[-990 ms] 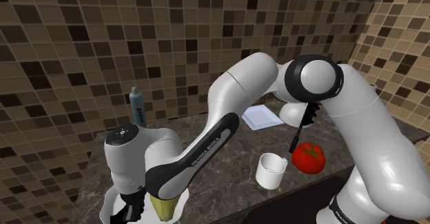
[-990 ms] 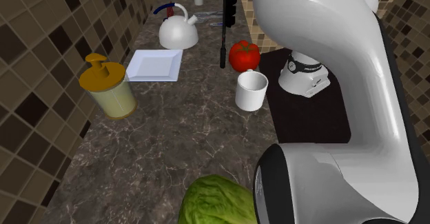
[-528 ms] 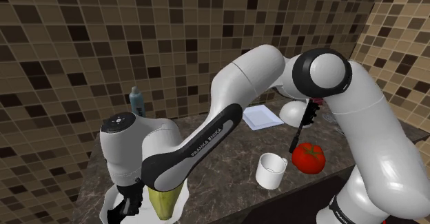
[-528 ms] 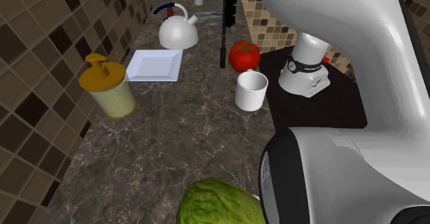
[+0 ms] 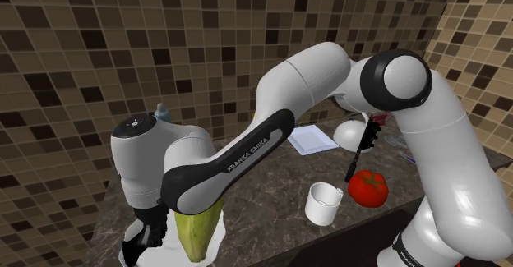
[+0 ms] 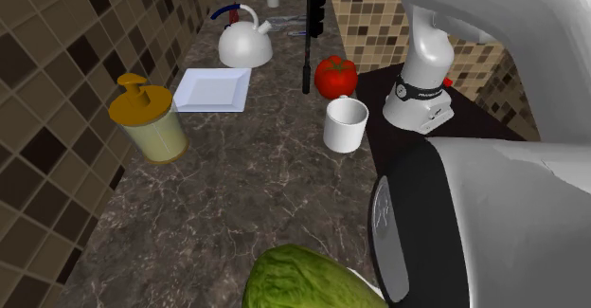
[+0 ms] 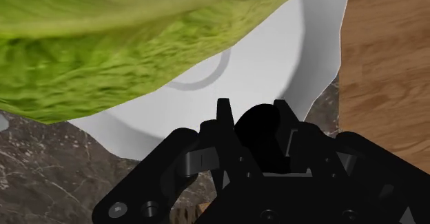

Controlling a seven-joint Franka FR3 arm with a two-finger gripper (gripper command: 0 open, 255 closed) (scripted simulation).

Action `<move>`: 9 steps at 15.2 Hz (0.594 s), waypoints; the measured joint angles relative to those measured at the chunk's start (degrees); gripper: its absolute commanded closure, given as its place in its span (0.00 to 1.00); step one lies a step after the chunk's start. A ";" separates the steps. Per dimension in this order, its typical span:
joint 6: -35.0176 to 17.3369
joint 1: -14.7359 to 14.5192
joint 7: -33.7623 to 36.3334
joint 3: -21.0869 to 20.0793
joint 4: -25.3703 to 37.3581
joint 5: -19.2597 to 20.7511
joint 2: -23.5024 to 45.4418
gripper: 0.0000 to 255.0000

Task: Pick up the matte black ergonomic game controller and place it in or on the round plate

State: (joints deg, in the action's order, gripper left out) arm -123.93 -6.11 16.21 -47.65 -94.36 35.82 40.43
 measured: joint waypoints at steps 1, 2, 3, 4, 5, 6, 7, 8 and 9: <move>0.14 0.19 -0.06 -0.20 -0.16 -0.19 -0.32 1.00; -0.24 1.17 -0.57 -0.41 -1.07 -0.39 -0.84 1.00; -0.62 2.63 -1.33 -0.79 -2.29 -0.78 -1.70 1.00; -1.37 4.26 -2.14 -1.07 -3.81 -1.05 -2.51 1.00; -2.08 5.46 -2.93 -1.54 -4.82 -1.38 -3.19 1.00; -3.71 7.42 -4.15 -2.15 -6.51 -1.86 -4.27 1.00; -5.07 8.65 -4.89 -2.15 -7.68 -1.92 -4.65 1.00; -7.45 9.09 -5.34 -1.76 -8.17 -1.61 -4.37 1.00; -9.24 9.87 -5.85 -1.79 -9.03 -1.93 -4.89 1.00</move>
State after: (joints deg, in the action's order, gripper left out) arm -133.16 3.76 10.36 -49.44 -103.39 33.90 35.54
